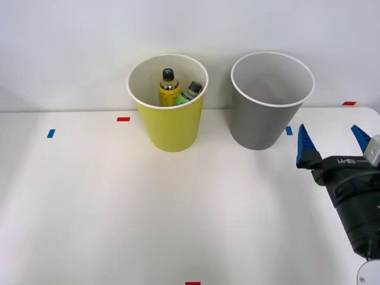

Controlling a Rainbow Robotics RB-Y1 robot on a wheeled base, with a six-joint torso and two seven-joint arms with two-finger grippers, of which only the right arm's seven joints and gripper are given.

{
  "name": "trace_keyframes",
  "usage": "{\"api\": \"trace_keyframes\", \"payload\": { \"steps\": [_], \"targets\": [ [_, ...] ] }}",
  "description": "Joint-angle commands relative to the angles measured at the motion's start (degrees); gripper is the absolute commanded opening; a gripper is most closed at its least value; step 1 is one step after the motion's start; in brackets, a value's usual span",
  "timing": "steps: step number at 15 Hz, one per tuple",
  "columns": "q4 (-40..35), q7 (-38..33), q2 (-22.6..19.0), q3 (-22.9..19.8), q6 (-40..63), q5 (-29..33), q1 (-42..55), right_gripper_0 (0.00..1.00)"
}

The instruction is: Put cans in the gray bin, plastic bottles in the light green bin

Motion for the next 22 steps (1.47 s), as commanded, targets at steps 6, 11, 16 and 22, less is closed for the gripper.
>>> {"api": "trace_keyframes", "payload": {
  "steps": [6,11,16,22],
  "targets": [
    [0.0,0.91,-0.36,-1.41,-1.08,-1.58,7.3,1.0],
    [0.27,1.18,-0.18,0.26,-1.08,1.93,8.7,1.0],
    [4.14,1.53,0.17,1.4,-5.74,8.7,8.53,1.0],
    [5.37,-19.48,-1.59,3.6,-9.61,28.74,9.85,1.0]
  ]
}}
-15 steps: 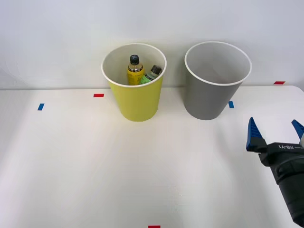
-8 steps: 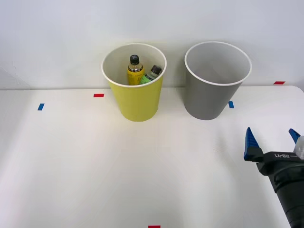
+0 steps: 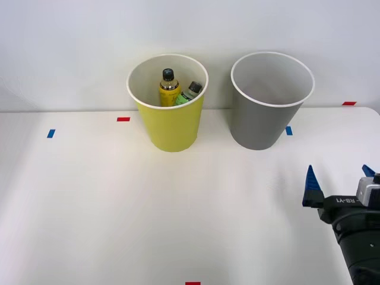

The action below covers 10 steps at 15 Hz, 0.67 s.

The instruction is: Put cans in the gray bin, plastic bottles in the light green bin

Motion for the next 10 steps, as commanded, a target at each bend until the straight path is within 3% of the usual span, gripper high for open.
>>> {"api": "trace_keyframes", "payload": {
  "steps": [1,6,10],
  "targets": [
    [0.18,-12.5,-0.87,1.33,-2.41,10.31,1.84,1.0],
    [0.53,-32.1,-1.05,3.44,-4.87,22.0,4.91,1.0],
    [9.14,-47.04,0.18,2.65,-17.08,32.54,3.51,1.0]
  ]
}}
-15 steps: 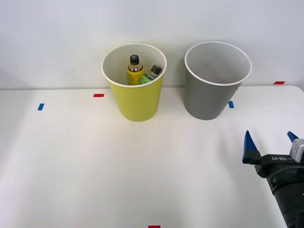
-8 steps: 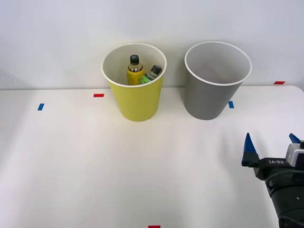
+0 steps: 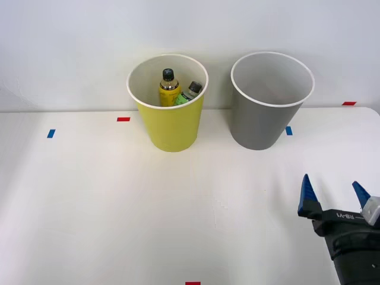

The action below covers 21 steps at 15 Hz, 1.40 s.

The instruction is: Put cans in the gray bin, plastic bottles in the light green bin

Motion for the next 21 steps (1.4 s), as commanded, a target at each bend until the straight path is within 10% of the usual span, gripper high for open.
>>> {"api": "trace_keyframes", "payload": {
  "steps": [1,14,21],
  "targets": [
    [5.32,-9.56,1.16,-0.57,-7.76,8.56,-0.3,1.0],
    [13.76,-16.41,1.6,2.59,-30.17,14.18,8.58,1.0],
    [20.61,4.59,4.41,4.88,-38.34,5.22,12.97,1.0]
  ]
}}
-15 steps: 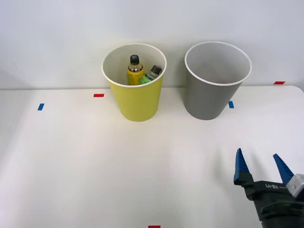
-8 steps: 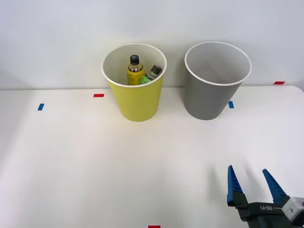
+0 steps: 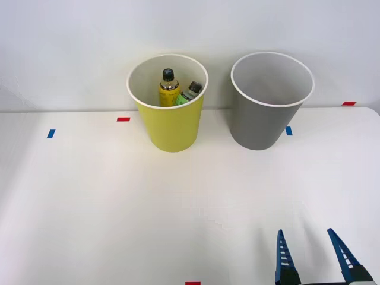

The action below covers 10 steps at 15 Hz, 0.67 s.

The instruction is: Put cans in the gray bin, plastic bottles in the light green bin

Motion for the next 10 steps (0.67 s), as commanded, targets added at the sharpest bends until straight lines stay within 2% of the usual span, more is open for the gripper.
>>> {"api": "trace_keyframes", "payload": {
  "steps": [1,3,6,10],
  "targets": [
    [6.96,8.44,0.41,1.18,-5.11,-6.67,-0.37,1.0],
    [9.6,11.61,0.41,1.53,-7.74,-8.87,-0.37,1.0],
    [10.12,11.78,0.32,2.59,-10.91,-10.36,0.51,1.0],
    [10.12,13.01,-0.21,6.01,-13.81,-13.08,0.95,1.0]
  ]
}}
